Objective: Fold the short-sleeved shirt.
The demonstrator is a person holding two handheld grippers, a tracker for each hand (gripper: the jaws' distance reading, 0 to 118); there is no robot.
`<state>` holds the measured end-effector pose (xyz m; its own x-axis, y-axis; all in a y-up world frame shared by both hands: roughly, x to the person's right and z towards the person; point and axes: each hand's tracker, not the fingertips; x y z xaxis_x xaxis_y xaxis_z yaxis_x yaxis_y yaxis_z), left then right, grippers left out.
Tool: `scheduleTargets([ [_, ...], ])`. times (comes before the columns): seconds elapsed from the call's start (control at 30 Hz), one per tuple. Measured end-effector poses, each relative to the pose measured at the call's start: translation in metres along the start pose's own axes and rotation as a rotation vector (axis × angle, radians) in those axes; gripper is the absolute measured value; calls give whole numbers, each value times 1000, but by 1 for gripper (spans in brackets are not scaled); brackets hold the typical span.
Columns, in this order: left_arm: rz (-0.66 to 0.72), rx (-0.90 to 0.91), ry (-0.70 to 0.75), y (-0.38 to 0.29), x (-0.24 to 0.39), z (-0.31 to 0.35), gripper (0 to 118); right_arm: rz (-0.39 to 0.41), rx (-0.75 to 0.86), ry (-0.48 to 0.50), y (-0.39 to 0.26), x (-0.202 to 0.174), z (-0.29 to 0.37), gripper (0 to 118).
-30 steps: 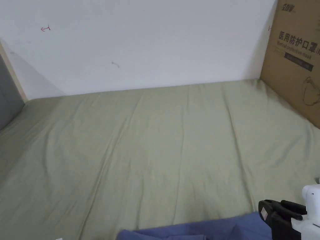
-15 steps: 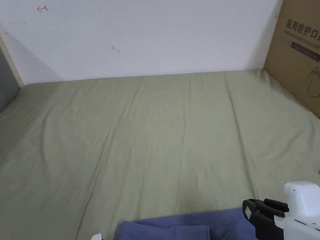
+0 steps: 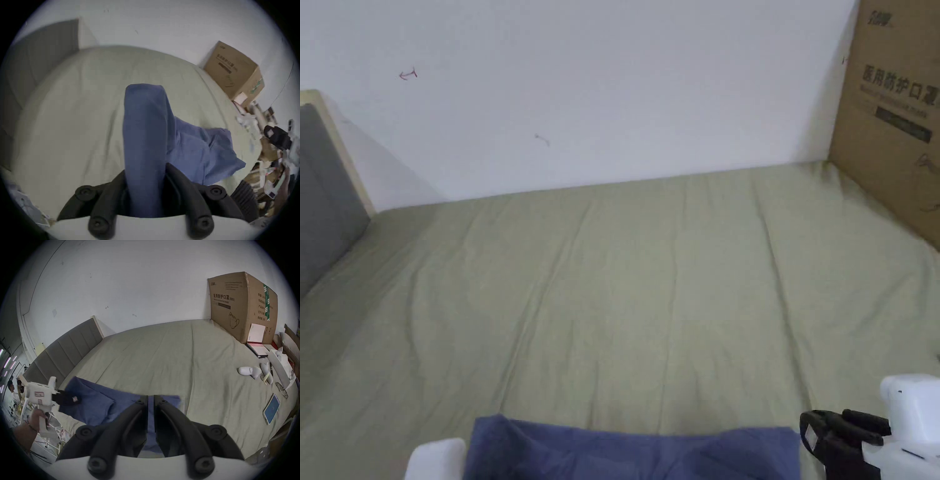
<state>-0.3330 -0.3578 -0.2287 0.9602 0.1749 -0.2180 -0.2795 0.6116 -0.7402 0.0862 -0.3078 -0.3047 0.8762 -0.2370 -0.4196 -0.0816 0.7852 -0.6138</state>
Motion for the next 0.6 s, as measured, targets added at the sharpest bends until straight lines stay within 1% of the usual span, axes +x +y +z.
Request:
scheduleTargets([
  [0.03,-14,6,5,2,4,9,8,-2,3,1,-1,2,2,8],
  [0.13,-11,-13,-66,8,21,23,8,-19,10,4,-3,8,8,8],
  [0.23,1,-40,-225,14,56,26,8,-41,16,8,-5,15,13,8],
  [0.3,8,-83,-302,21,87,17,9,-51,23,6,-5,20,17,8],
  [0.4,-33,-138,-398,29,135,-10,9,-65,29,-5,-6,29,21,8],
  [0.5,-95,-220,-407,29,182,-48,10,-88,31,-15,-6,39,26,8],
  [0.53,-106,-242,-424,28,194,-60,15,-96,31,-20,-6,42,27,8],
  [0.57,-106,-258,-465,25,204,-72,32,-104,31,-26,-7,44,29,8],
  [0.6,-85,-287,-527,22,209,-84,56,-111,31,-31,-7,47,30,8],
])
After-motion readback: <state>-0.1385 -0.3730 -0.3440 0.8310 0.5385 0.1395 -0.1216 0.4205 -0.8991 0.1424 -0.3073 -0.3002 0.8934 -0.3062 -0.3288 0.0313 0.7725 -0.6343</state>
